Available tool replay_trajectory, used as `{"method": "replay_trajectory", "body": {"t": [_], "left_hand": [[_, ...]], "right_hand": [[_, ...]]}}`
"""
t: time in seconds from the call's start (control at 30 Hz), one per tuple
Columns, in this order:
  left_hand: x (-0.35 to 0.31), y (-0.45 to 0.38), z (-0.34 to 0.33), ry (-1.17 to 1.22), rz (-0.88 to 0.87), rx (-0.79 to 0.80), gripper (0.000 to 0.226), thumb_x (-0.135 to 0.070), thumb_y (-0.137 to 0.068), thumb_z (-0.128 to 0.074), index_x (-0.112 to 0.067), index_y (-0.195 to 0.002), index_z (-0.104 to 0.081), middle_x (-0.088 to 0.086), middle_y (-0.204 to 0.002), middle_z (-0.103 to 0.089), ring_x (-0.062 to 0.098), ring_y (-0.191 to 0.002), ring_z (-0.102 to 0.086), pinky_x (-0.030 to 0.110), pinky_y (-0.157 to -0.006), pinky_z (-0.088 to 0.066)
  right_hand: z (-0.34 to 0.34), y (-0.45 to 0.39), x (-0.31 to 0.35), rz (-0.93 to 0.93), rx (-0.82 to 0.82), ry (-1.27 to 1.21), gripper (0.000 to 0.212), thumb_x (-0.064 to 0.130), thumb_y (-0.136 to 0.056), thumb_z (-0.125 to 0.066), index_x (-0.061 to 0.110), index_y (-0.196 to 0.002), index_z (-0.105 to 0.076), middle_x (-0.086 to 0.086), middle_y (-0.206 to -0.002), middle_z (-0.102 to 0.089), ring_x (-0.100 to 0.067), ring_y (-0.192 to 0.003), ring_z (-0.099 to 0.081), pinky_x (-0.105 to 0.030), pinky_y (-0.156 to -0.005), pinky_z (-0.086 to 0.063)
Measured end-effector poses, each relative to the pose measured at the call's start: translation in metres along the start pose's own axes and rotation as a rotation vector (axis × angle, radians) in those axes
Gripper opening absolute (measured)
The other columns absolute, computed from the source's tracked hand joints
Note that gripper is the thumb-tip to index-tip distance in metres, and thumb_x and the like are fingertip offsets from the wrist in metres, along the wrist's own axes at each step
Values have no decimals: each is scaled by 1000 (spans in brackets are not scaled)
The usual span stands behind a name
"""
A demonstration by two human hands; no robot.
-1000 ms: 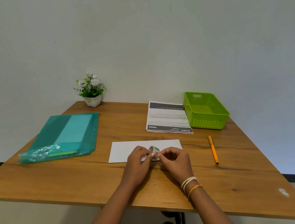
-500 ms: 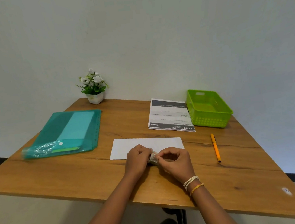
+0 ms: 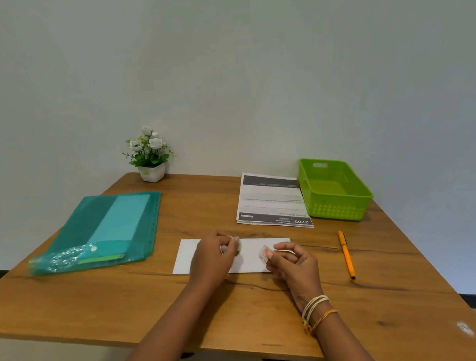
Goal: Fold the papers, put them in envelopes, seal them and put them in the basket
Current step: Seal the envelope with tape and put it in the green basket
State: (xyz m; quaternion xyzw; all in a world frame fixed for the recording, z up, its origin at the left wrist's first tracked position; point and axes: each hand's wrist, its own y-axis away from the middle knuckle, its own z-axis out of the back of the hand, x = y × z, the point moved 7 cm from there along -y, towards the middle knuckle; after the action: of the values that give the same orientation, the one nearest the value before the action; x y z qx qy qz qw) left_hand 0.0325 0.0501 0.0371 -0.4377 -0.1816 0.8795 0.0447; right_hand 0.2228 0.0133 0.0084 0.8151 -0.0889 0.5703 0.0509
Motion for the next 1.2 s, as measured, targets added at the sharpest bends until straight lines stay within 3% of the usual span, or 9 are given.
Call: {"method": "replay_trajectory", "body": {"t": [0.2, 0.33, 0.5, 0.6, 0.7, 0.77, 0.87, 1.0, 1.2], "left_hand": [[18, -57, -2, -425, -163, 88, 26, -32, -95, -56, -11, -94, -73, -3, -106, -59, 9, -80, -55, 23, -65, -44], [32, -82, -9, -550, -120, 192, 23, -29, -96, -55, -10, -106, -65, 2, -107, -62, 12, -80, -57, 22, -66, -42], [28, -88, -21, -658, -216, 284, 26, -29, -96, -54, -12, -112, -65, 2, -116, -62, 12, -90, -59, 21, -69, -39], [20, -80, -14, -658, -274, 179, 28, -34, -94, -57, -12, -106, -70, 7, -130, -58, 17, -104, -59, 25, -82, -45], [0, -56, -1, -496, -307, -123, 21, -30, -87, -67, -11, -97, -70, 14, -132, -56, 27, -116, -56, 38, -91, -51], [-9, -36, -1, -232, -228, -201, 15, -24, -89, -66, -14, -99, -69, 8, -126, -59, 20, -110, -57, 28, -85, -52], [-16, -10, -27, 129, -68, -35, 11, -21, -91, -63, -17, -98, -71, -5, -101, -67, 7, -92, -60, 7, -71, -43], [-20, 14, -51, 405, 37, 145, 18, -24, -95, -58, -18, -94, -74, -5, -84, -73, 6, -74, -68, 18, -69, -54], [-14, 18, -52, 482, 76, 163, 13, -22, -94, -60, -18, -93, -72, -4, -82, -72, 11, -71, -69, 26, -68, -58]], "right_hand": [[3, -6, -6, -20, 9, 9, 27, -1, -75, -75, 4, -101, -70, -21, -93, -71, -26, -89, -69, -29, -70, -60], [4, -7, -7, -9, 28, 5, 27, -8, -78, -70, 2, -104, -70, -20, -88, -68, -24, -85, -66, -32, -75, -59], [4, -9, -6, 2, 22, 42, 18, -4, -79, -71, 2, -96, -73, -15, -95, -73, -23, -90, -69, -29, -74, -59], [4, -9, -7, 4, 19, 48, 15, -3, -79, -71, 1, -93, -73, -14, -93, -74, -23, -90, -69, -31, -76, -59], [3, -9, -8, -4, 24, 30, 17, -6, -80, -68, 3, -94, -72, -16, -93, -73, -21, -87, -68, -28, -75, -59], [2, -10, -8, -14, 38, 24, 20, -7, -81, -67, 5, -95, -72, -16, -92, -70, -20, -86, -66, -28, -74, -59], [2, -11, -8, -52, 26, -39, 19, -8, -81, -66, 5, -92, -73, -15, -90, -70, -20, -82, -67, -29, -74, -59], [4, -12, -7, -102, -23, -119, 16, -6, -81, -67, 3, -94, -71, -13, -86, -73, -22, -79, -70, -27, -68, -60], [5, -11, -7, -120, -101, -121, 18, -4, -79, -70, -3, -96, -68, -18, -84, -73, -24, -76, -70, -26, -64, -59]]}}
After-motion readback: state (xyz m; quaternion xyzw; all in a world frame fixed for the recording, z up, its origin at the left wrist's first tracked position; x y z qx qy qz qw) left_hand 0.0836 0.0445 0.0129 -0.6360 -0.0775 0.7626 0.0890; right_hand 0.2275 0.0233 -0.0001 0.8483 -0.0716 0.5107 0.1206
